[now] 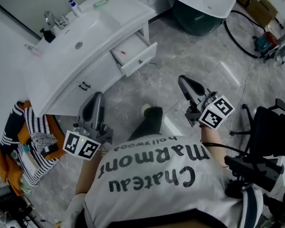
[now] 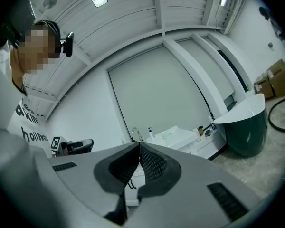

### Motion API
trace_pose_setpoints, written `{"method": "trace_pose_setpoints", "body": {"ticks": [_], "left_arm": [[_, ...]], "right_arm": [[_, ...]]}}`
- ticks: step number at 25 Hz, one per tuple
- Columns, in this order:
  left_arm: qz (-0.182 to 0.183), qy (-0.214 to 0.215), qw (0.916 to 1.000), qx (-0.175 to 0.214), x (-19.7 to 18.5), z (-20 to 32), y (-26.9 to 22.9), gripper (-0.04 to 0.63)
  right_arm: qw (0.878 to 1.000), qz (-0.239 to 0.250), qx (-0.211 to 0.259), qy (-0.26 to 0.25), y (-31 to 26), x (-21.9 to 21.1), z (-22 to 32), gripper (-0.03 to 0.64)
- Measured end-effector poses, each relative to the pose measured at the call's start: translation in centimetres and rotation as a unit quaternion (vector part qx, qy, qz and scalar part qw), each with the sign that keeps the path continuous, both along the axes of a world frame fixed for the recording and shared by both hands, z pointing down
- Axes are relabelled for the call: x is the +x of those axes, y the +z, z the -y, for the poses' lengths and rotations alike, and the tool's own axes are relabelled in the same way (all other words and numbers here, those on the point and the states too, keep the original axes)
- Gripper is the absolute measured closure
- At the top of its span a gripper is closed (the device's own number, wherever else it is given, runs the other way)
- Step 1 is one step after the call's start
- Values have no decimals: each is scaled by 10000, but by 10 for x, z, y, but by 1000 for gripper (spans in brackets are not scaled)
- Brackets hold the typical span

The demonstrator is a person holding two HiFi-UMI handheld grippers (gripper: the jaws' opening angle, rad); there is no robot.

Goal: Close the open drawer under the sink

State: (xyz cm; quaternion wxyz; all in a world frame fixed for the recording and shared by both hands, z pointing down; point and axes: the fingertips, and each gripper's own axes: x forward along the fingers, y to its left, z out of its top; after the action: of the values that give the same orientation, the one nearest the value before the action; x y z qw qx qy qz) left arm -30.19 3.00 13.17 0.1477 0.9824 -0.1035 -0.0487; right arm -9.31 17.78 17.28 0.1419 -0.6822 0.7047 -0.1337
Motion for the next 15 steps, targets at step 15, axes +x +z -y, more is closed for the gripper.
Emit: {"method": "trace_pose_setpoints", "body": {"ticks": [15], "left_arm": [[-156,-283,9990,300,114,123,-9,587]], "right_arm": [[9977,-437,-397,-319,-5,109,134,604]]}}
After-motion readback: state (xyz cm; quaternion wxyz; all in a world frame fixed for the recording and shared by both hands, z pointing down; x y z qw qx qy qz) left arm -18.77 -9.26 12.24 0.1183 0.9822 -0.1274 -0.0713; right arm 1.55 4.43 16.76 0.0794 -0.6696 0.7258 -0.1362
